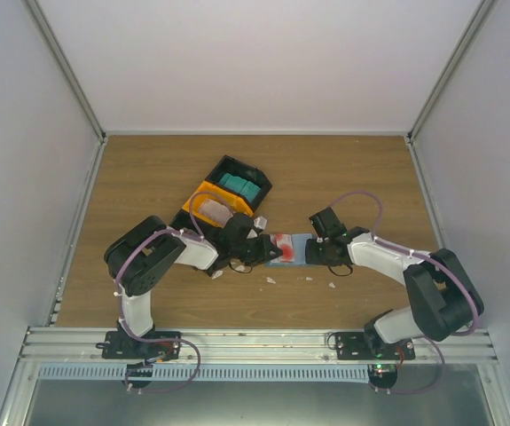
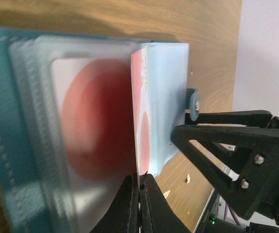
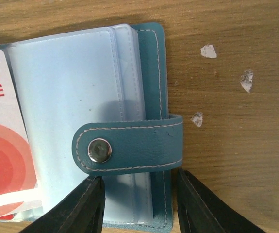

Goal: Put the credit cards into the card holder
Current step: Insert the credit card into the card holder.

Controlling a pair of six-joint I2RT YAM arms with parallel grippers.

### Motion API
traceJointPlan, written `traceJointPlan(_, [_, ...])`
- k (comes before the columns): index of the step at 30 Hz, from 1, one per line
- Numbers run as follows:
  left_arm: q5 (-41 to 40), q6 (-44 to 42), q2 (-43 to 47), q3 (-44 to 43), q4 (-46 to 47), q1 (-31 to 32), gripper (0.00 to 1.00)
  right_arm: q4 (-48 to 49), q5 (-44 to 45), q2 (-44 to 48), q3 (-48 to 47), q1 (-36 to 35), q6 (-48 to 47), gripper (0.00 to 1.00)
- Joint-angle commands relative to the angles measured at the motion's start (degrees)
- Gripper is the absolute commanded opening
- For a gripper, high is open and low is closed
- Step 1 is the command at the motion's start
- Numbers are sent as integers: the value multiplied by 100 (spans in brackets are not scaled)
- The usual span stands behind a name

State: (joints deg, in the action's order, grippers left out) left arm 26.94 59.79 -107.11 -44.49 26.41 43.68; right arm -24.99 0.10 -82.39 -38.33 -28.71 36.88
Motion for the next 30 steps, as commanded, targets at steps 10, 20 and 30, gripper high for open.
traceJointPlan(10, [75, 282, -45, 49, 169, 97, 0, -130, 15, -221, 280, -118, 203, 40])
traceJointPlan(20, [332, 103, -10, -20, 582, 97, 0, -54, 16, -223, 325, -143, 244, 40])
traceJointPlan(30, [190, 305, -174, -60, 420, 104, 0, -19, 11, -216, 359, -153, 292, 40])
